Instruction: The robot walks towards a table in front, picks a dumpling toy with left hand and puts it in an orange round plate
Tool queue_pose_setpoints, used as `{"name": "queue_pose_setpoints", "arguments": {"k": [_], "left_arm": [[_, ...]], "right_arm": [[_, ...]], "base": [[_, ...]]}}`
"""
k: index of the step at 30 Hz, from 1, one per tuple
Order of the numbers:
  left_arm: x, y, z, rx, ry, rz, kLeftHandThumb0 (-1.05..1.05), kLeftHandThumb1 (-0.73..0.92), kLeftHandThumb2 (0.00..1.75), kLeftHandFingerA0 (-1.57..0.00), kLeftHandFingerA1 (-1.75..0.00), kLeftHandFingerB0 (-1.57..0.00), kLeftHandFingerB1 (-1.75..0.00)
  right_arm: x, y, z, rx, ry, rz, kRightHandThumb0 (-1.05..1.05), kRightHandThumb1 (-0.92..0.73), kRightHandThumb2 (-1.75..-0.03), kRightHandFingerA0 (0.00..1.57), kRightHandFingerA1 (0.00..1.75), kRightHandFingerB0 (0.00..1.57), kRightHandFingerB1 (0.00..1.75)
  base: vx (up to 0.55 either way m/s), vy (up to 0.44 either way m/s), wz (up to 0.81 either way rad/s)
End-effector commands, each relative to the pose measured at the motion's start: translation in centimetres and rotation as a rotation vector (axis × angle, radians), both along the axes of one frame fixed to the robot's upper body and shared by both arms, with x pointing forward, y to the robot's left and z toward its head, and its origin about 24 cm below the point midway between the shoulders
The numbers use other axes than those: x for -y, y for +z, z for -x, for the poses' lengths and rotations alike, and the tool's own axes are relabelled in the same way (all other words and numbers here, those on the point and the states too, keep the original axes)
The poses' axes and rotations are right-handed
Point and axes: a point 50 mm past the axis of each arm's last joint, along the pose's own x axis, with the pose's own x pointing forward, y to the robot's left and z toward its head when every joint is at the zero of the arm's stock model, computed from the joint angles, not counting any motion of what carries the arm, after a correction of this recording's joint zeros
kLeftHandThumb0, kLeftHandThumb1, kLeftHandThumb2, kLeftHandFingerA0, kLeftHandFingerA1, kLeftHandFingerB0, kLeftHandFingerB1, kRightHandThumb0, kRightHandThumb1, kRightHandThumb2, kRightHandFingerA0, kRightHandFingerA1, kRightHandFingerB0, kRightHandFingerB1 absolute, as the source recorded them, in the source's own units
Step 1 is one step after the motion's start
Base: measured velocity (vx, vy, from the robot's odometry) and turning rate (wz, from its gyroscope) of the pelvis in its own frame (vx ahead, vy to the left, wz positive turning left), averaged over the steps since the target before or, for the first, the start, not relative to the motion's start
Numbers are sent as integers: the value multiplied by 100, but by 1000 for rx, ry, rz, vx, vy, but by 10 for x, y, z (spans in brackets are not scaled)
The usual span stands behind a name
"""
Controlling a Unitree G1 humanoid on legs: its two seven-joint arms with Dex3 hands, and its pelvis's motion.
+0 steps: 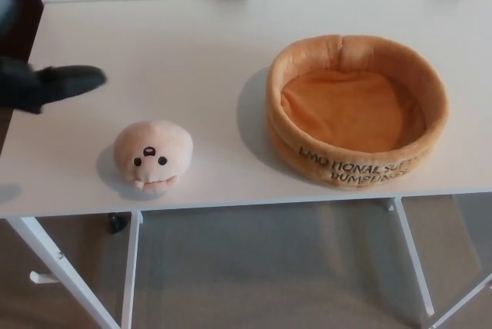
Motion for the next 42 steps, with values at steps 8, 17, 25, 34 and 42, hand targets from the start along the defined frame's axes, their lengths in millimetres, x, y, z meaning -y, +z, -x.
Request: {"name": "queue_pose_setpoints", "arguments": {"k": [8,17,25,34,42], "left_arm": [[4,-95,-37,-571,249,-316,-56,35,76,0,-17,0,-22],[10,-100,-40,-623,257,-401,-74,44,55,0,-2,0,-13],[19,-93,-40,-632,258,-462,-74,42,82,0,-3,0,-8],[23,-93,-44,-567,304,-508,-75,42,84,0,-2,0,-8],[27,-97,-50,-509,341,-530,-78,44,85,0,0,0,-5]], "right_arm": [[9,4,-2,1,6,13,-49,-55,-81,69,60,40,47],[10,4,-5,3,-3,21,-47,-55,-80,69,59,41,48],[10,4,-3,-7,8,18,-48,-55,-80,71,59,39,46],[8,4,-3,11,-9,13,-47,-54,-80,69,59,40,47],[8,4,-5,0,18,17,-49,-54,-80,69,59,38,46]], "base": [[0,0,0],[0,0,0],[0,0,0],[0,0,0],[0,0,0]]}}
